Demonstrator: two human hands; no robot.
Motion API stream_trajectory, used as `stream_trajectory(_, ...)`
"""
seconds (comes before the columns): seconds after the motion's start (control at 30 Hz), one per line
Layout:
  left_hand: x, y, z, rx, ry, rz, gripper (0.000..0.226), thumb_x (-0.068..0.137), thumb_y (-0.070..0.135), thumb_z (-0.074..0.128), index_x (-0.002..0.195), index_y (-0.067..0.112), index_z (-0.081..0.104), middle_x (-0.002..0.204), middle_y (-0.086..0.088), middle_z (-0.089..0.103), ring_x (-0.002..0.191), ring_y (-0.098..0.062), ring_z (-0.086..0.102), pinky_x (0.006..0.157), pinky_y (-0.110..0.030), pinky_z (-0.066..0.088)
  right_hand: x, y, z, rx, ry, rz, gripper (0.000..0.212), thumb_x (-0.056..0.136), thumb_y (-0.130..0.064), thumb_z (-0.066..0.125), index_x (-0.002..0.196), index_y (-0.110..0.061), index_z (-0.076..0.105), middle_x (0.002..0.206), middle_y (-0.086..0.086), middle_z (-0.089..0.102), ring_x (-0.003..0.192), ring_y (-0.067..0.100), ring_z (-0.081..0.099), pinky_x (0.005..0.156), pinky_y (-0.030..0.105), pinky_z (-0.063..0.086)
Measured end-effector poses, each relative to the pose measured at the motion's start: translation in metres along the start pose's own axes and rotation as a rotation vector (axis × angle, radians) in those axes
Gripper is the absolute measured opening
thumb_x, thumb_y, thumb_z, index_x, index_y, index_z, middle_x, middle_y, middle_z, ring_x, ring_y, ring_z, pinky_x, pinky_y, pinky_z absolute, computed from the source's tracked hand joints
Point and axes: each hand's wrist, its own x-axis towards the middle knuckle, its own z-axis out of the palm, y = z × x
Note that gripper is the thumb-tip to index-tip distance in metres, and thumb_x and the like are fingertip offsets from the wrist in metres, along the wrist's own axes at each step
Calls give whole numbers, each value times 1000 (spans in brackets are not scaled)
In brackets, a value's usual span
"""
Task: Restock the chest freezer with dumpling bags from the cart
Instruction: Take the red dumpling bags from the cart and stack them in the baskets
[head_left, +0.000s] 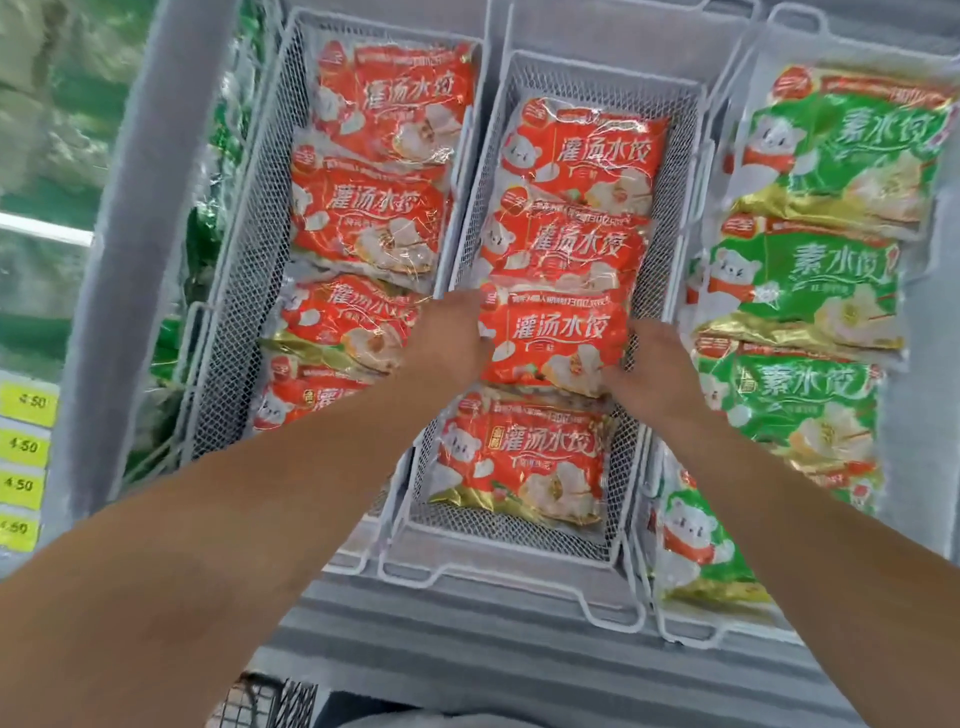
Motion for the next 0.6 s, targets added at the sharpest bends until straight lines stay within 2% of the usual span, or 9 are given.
stream_trajectory(0.1, 20, -1, 20, 45, -132, 118, 69, 89, 27, 66, 149, 14, 36, 155, -12, 38, 139, -35, 40, 110, -45, 41, 23, -1, 15, -98, -81, -59, 58, 86, -20, 68, 139, -12, 45, 136, 15, 47, 125, 32, 48, 103, 38, 43)
stream_trajectory(0.17, 37, -4, 37, 109, -229, 132, 83, 89, 35, 67, 155, 18, 21, 162, -12, 19, 148, -37, 21, 118, -49, 30, 42, 3, 29, -184, -129, -78, 73, 85, -23, 71, 148, -13, 34, 149, 15, 35, 131, 36, 44, 108, 42, 42)
stream_trajectory(0.23, 47, -8, 49, 179, -294, 159, 94, 88, 43, 69, 158, 20, 9, 164, -13, 7, 150, -42, 9, 120, -50, 19, 56, 9, 43, -261, -190, -98, 92, 84, -28, 73, 157, -19, 17, 163, 11, 13, 146, 41, 24, 118, 47, 30)
stream_trajectory(0.3, 58, -12, 62, 169, -326, 160, 101, 88, 45, 68, 158, 21, 0, 165, -12, -6, 150, -44, -4, 121, -51, 11, 70, 13, 54, -300, -232, -69, 104, 86, -29, 73, 159, -26, -1, 166, 7, -8, 151, 40, 2, 122, 48, 14)
stream_trajectory(0.37, 61, -16, 76, 129, -350, 133, 107, 89, 43, 69, 157, 22, -10, 164, -10, -19, 149, -43, -15, 121, -51, 4, 75, 15, 62, -286, -226, -62, 111, 84, -25, 75, 158, -28, -8, 165, 3, -16, 152, 38, -5, 122, 46, 7)
stream_trajectory(0.43, 60, -20, 92, 98, -356, 111, 114, 86, 44, 71, 156, 21, -15, 163, -10, -23, 148, -44, -19, 123, -55, 1, 74, 18, 71, -266, -206, -68, 111, 83, -29, 76, 158, -27, -6, 166, 2, -14, 151, 36, -4, 122, 47, 7)
stream_trajectory(0.53, 51, -23, 105, 82, -377, 91, 118, 80, 56, 73, 157, 20, -10, 165, -12, -15, 149, -46, -12, 123, -57, 4, 63, 24, 83, -275, -240, -75, 108, 81, -38, 75, 159, -27, 0, 166, 3, -7, 151, 36, -1, 123, 50, 10)
stream_trajectory(0.6, 50, -23, 102, 83, -415, 66, 116, 81, 56, 72, 158, 22, -8, 165, -10, -12, 149, -46, -11, 123, -56, 5, 59, 26, 85, -245, -267, -50, 108, 82, -39, 74, 158, -31, -2, 166, -1, -9, 152, 34, -4, 122, 51, 11)
